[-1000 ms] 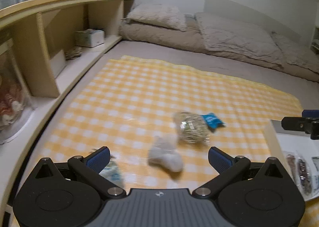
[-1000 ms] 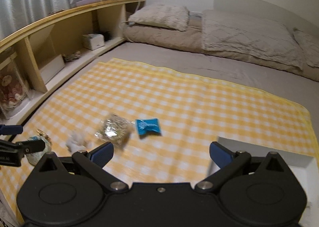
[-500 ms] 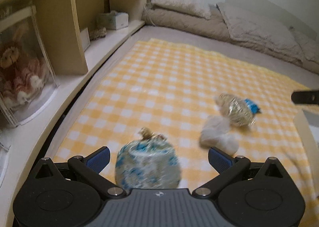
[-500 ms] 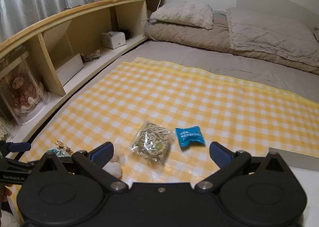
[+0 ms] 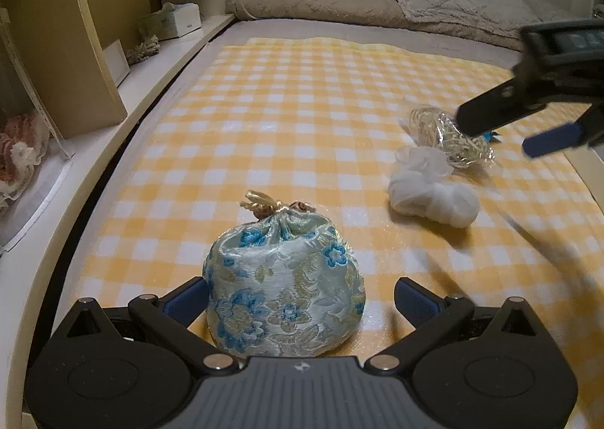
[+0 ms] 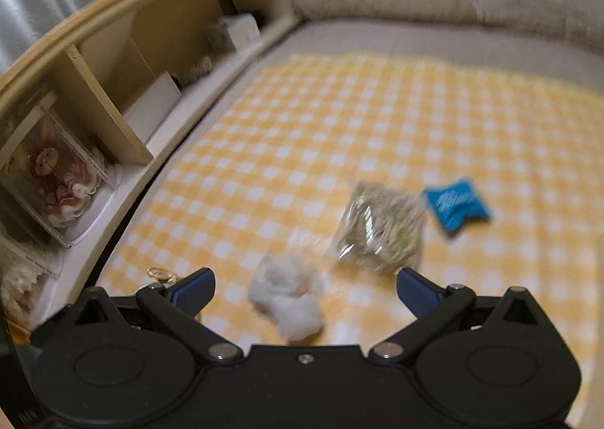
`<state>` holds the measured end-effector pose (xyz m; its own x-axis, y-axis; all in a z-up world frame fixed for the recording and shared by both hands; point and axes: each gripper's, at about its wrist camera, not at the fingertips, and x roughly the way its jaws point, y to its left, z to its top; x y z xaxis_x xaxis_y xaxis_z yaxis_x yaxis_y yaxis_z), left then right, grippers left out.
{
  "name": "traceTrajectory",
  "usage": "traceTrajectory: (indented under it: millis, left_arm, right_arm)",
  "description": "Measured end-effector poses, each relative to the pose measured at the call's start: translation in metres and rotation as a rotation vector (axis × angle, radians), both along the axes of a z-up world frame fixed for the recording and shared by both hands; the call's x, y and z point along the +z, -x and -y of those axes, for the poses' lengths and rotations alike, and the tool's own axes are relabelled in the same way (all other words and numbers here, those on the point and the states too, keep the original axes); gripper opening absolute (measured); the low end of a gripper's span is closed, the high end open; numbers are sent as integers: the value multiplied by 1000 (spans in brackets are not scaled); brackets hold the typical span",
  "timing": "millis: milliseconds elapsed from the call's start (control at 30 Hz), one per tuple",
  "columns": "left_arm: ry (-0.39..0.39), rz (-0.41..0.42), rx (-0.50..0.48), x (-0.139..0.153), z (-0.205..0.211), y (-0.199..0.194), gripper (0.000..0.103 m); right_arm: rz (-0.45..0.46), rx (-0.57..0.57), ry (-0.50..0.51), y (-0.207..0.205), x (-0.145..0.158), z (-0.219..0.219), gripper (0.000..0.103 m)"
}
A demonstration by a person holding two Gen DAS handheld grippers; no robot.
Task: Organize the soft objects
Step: 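Grasp the floral drawstring pouch with the left tool while the right tool grasps the white tissue bundle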
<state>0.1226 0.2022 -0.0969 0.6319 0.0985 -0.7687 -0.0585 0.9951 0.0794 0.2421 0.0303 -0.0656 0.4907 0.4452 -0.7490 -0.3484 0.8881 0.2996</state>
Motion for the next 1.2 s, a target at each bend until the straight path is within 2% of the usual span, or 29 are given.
traceTrajectory:
  millis: [200, 433, 633, 733, 933, 1067, 1200]
  left_arm:
    - [-19, -34, -8, -8, -3, -1, 103]
    - [70, -16, 37, 2, -21, 0, 103]
    - [108, -19, 14, 4, -21, -4, 98]
    - [91, -34, -13, 1, -15, -5, 95]
    - [93, -41, -12, 0, -14, -6, 84]
    - [88, -37, -9, 1, -13, -6, 73]
    - [109, -30, 9, 5, -17, -5, 68]
  right_arm:
    - [-170, -86, -62, -12, -32, -15, 103]
    - [-303, -159, -128, -23, -63, -25, 102]
    - [-292, -182, -160, -26, -68, -35, 91]
    - [-267, -160, -119, -26, -67, -44, 88]
    - [-214, -166, -46, -26, -66, -51, 69]
    - [-192, -129, -9, -25, -65, -51, 64]
    - [-175, -93, 9, -23, -62, -50, 59]
